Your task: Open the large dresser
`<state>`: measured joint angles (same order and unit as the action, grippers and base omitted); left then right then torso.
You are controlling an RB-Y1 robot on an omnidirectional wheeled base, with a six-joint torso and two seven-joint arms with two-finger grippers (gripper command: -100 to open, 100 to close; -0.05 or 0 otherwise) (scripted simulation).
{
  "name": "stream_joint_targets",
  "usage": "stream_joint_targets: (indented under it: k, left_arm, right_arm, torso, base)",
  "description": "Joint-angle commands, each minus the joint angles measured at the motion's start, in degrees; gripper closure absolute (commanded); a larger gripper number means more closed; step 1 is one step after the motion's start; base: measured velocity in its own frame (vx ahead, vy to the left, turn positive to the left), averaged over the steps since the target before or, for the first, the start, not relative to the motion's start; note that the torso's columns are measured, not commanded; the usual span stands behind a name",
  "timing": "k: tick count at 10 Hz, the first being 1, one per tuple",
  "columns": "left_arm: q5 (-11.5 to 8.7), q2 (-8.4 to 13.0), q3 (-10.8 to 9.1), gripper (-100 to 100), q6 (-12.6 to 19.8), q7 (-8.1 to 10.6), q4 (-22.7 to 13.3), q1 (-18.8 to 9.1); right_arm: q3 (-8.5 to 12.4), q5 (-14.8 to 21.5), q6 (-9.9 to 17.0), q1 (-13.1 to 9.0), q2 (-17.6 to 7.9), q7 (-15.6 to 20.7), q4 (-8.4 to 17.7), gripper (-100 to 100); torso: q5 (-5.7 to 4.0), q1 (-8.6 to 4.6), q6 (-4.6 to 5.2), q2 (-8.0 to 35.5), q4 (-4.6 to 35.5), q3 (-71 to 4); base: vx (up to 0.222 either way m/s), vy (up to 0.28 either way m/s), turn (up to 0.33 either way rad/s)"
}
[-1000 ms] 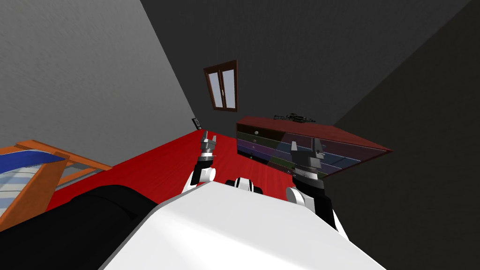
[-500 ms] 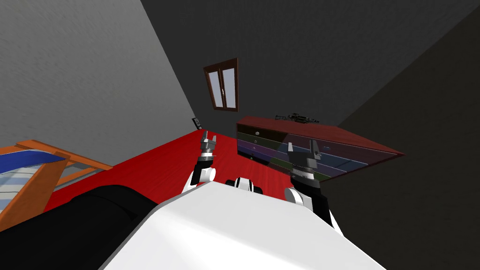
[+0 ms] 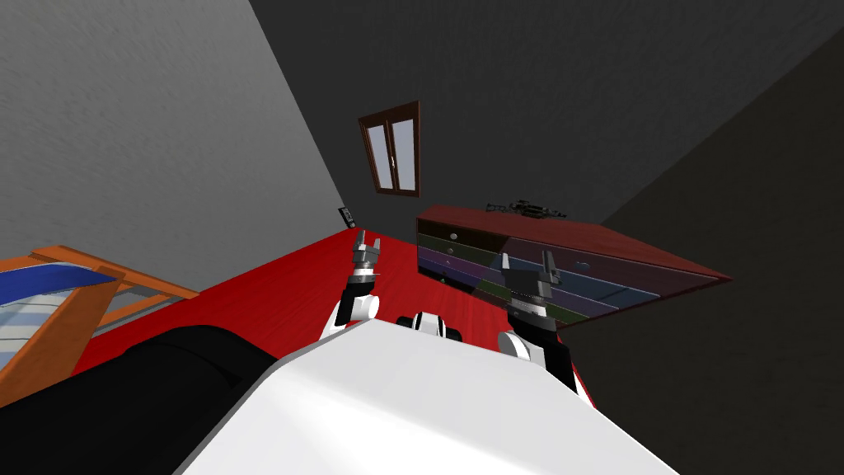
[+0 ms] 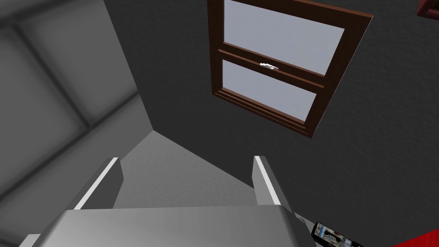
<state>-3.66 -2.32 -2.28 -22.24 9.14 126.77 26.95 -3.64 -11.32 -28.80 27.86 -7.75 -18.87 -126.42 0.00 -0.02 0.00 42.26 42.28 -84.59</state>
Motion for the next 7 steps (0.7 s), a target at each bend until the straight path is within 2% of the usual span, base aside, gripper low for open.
stream_joint_targets:
  k: [1, 4, 6, 7]
  left_arm:
    - [0.0, 0.0, 0.00, 0, 0.0, 0.00, 0.0, 0.0]
    - [0.0, 0.0, 0.00, 0, 0.0, 0.00, 0.0, 0.0]
    - [0.0, 0.0, 0.00, 0, 0.0, 0.00, 0.0, 0.0]
    - [0.0, 0.0, 0.00, 0, 0.0, 0.00, 0.0, 0.0]
  right_arm:
    - [-0.7, -1.7, -0.9, -0.1, -0.4, -4.2, 1.5, -100]
    - [-2.2, -4.9, -2.6, -0.2, -0.8, -9.2, 4.2, -100]
    - [-2.2, -4.9, -2.6, -0.2, -0.8, -11.3, 4.2, -100]
    - [-3.0, -6.6, -3.5, -0.3, -1.0, -13.7, 5.7, -100]
  torso:
    - [0.00, 0.02, -0.01, 0.0, 0.0, 0.0]
    - [0.01, 0.02, 0.00, 0.0, 0.0, 0.0]
    - [0.00, 0.00, 0.00, 0.0, 0.0, 0.0]
    - [0.00, 0.02, 0.00, 0.1, 0.0, 0.0]
  base:
    - [0.047, 0.003, 0.017]
    - [0.053, 0.003, 0.028]
    - [0.046, -0.001, 0.006]
    - [0.045, 0.006, 0.027]
